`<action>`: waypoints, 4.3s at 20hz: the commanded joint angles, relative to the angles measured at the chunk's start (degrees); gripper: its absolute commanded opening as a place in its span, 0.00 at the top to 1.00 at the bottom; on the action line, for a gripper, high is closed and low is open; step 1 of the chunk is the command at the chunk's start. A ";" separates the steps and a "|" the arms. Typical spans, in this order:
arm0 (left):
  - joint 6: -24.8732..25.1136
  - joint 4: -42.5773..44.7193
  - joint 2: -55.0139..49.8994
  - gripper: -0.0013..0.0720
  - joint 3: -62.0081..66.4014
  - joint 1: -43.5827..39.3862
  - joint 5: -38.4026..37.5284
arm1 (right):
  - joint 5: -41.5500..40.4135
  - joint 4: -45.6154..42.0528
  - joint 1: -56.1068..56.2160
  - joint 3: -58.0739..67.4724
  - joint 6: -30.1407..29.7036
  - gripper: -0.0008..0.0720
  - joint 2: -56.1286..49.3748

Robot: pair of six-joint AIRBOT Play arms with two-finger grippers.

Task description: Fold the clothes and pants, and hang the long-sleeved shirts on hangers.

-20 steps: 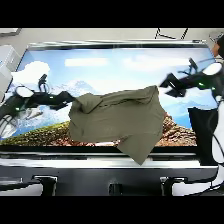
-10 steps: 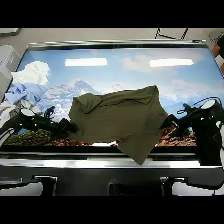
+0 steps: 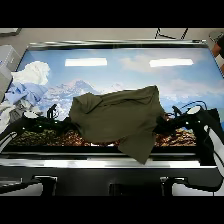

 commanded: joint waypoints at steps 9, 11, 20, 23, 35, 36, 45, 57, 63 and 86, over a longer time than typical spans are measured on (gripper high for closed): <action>0.48 5.51 33.09 0.95 43.78 -0.02 16.57 | -14.14 -8.74 2.71 51.39 -7.74 0.94 25.53; 0.26 5.46 37.05 0.95 51.28 -0.02 19.47 | -18.60 -9.33 2.71 53.72 -7.28 0.94 34.05; -2.29 6.32 40.92 0.95 54.77 -0.02 25.46 | -19.08 -10.29 2.71 53.72 -5.95 0.94 44.06; -2.34 12.76 37.64 0.95 52.68 -0.02 17.27 | -9.27 -11.93 2.71 53.07 -5.97 0.94 39.58; 3.28 1.70 -3.23 0.95 19.41 -5.57 24.70 | -30.69 -0.87 3.45 19.71 17.18 0.94 4.66; 3.30 -2.43 -5.84 0.95 19.41 -5.79 24.20 | -30.32 -0.52 4.22 19.71 17.14 0.94 2.97; 2.14 4.02 -7.39 0.13 23.89 6.05 -7.34 | -10.97 -2.97 -6.19 24.11 7.80 0.47 1.97; 0.46 12.92 -3.58 0.49 0.57 14.14 -13.05 | 16.17 -13.29 -20.09 13.25 0.39 0.38 2.84; -0.50 12.85 -5.31 0.49 -0.24 9.70 -9.81 | 16.26 -12.72 -20.09 13.25 0.00 0.38 2.82; -1.86 11.43 12.92 0.96 23.19 12.70 -8.17 | 7.54 0.50 -6.71 28.72 -8.04 0.94 6.97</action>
